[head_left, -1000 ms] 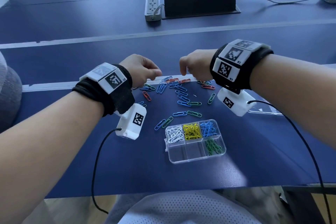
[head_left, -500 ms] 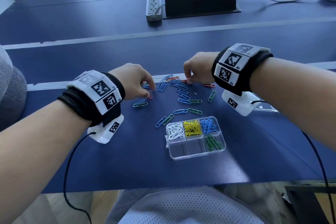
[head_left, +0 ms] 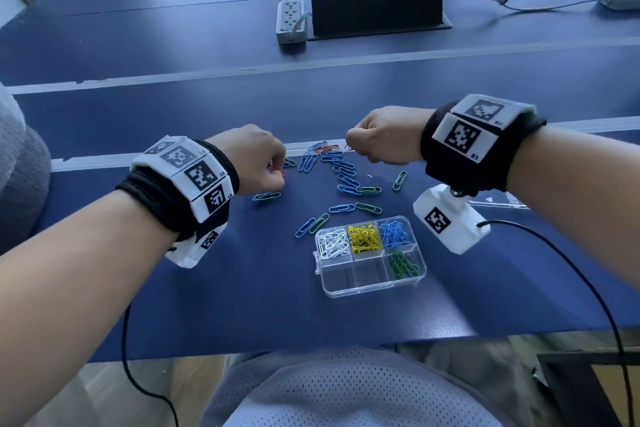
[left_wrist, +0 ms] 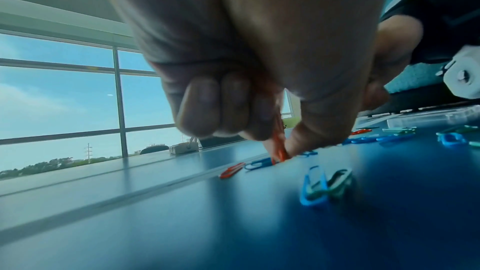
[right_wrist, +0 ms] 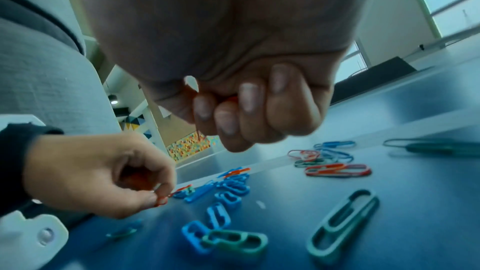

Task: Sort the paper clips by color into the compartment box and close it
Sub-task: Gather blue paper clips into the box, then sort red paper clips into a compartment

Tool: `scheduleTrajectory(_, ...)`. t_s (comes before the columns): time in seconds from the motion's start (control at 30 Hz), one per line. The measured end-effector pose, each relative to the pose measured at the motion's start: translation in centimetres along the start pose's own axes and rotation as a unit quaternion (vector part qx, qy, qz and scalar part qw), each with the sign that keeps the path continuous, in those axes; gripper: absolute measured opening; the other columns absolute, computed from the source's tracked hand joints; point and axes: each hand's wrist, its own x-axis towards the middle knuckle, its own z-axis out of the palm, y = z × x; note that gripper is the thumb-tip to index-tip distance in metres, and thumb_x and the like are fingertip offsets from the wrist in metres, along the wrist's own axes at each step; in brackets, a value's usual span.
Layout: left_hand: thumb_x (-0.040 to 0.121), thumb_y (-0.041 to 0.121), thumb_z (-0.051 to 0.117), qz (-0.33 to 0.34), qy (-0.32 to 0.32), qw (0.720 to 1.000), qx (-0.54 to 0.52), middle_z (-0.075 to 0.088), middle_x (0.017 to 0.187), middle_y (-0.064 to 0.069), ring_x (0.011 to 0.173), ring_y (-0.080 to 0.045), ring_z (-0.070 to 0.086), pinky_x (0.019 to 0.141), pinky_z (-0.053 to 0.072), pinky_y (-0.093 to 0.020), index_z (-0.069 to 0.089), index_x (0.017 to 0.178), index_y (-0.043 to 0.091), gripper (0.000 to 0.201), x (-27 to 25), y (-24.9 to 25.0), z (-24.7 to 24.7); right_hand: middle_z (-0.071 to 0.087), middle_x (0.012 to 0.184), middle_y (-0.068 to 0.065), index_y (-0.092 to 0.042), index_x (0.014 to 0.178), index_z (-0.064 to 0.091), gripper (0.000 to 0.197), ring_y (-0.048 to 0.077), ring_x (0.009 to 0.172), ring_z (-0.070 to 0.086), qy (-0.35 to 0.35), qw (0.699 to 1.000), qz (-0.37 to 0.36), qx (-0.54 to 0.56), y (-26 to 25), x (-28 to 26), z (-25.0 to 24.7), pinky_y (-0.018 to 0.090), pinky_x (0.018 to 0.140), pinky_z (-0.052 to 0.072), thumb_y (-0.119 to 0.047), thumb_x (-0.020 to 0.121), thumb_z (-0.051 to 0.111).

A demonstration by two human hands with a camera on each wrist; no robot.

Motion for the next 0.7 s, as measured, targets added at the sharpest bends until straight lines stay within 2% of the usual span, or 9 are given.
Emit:
scheduleTrajectory(0.1,0.083,0.023,0.049,-0.041,0.023,0.996,-0.081,0.052,0.064,0.004,0.068,-0.022,0.048,0.064,0.039,-0.027,0.053,0.074,0.015,0.012,-0.3,0.5,-0.1,0.044,0.058,0.002,-0.018,0.057,0.039,0.034,0.021,0.052,0.036,-0.059,0.996,-0.027,0.060,-0.3,-1.3,0.1,0.022,0.046,0.032,-0.030,0.089,0.040)
scheduleTrajectory(0.17,0.087,0.022,0.043,-0.055,0.004,0.990,-0.129,0.050,0.065,0.003,0.063,-0.019,0.044,0.058,0.035,-0.027,0.048,0.074,0.015,0.016,-0.4,1.0,-0.5,0.044,0.056,-0.002,-0.018,0.060,0.046,0.037,0.018,0.049,0.038,-0.111,0.992,-0.054,0.008,-0.6,-2.5,-0.1,0.021,0.046,0.036,-0.031,0.094,0.040)
scheduleTrajectory(0.3,0.089,0.019,0.039,-0.033,-0.050,0.981,-0.183,0.048,0.064,0.000,0.056,-0.020,0.041,0.056,0.037,-0.026,0.045,0.074,0.022,0.016,-1.4,2.4,-0.8,0.050,0.060,-0.008,-0.029,0.081,0.064,0.030,0.005,0.056,0.052,-0.162,0.966,-0.124,-0.160,-2.1,-5.6,0.3,0.015,0.059,0.043,-0.029,0.097,0.039)
scheduleTrajectory(0.37,0.087,0.020,0.039,-0.031,-0.057,0.979,-0.192,0.046,0.060,0.000,0.053,-0.020,0.040,0.059,0.040,-0.027,0.043,0.070,0.022,0.018,-2.0,3.1,-1.0,0.051,0.062,-0.010,-0.029,0.091,0.069,0.028,0.011,0.067,0.052,-0.162,0.953,-0.159,-0.203,-3.1,-7.0,0.7,0.023,0.070,0.044,-0.025,0.096,0.041)
scheduleTrajectory(0.4,0.086,0.020,0.040,-0.027,-0.056,0.980,-0.191,0.045,0.059,0.001,0.052,-0.019,0.040,0.060,0.039,-0.027,0.043,0.068,0.021,0.018,-2.4,3.5,-1.3,0.048,0.062,-0.010,-0.026,0.093,0.069,0.027,0.014,0.069,0.049,-0.156,0.943,-0.182,-0.231,-3.6,-7.6,1.0,0.025,0.070,0.041,-0.023,0.095,0.042)
scheduleTrajectory(0.47,0.083,0.021,0.043,-0.013,-0.053,0.982,-0.181,0.044,0.058,0.003,0.052,-0.015,0.039,0.058,0.037,-0.026,0.044,0.066,0.019,0.018,-3.3,4.3,-1.7,0.042,0.059,-0.007,-0.017,0.088,0.066,0.024,0.019,0.069,0.045,-0.124,0.915,-0.230,-0.307,-4.6,-8.6,1.8,0.024,0.062,0.036,-0.019,0.093,0.042)
scheduleTrajectory(0.53,0.081,0.022,0.047,0.014,-0.054,0.987,-0.149,0.047,0.057,0.004,0.053,-0.010,0.040,0.055,0.036,-0.024,0.050,0.067,0.017,0.015,-4.5,5.0,-1.9,0.036,0.058,-0.003,-0.013,0.076,0.056,0.022,0.021,0.059,0.042,-0.093,0.882,-0.257,-0.384,-5.5,-9.4,2.6,0.024,0.047,0.029,-0.016,0.092,0.042)
scheduleTrajectory(0.63,0.082,0.028,0.052,0.067,-0.083,0.989,-0.102,0.051,0.057,0.006,0.052,-0.005,0.043,0.052,0.033,-0.019,0.053,0.067,0.019,0.018,-6.1,5.7,-1.7,0.034,0.058,-0.002,-0.012,0.060,0.038,0.032,0.012,0.047,0.030,-0.088,0.879,-0.246,-0.399,-6.2,-9.9,3.5,0.023,0.041,0.021,-0.013,0.091,0.045)
scheduleTrajectory(0.7,0.083,0.031,0.053,0.081,-0.092,0.989,-0.086,0.048,0.053,0.007,0.051,-0.003,0.043,0.048,0.029,-0.013,0.052,0.065,0.021,0.021,-6.7,5.8,-1.7,0.035,0.060,-0.002,-0.011,0.067,0.043,0.025,0.012,0.047,0.030,-0.093,0.886,-0.240,-0.385,-6.4,-10.0,3.8,0.023,0.043,0.023,-0.015,0.092,0.046)
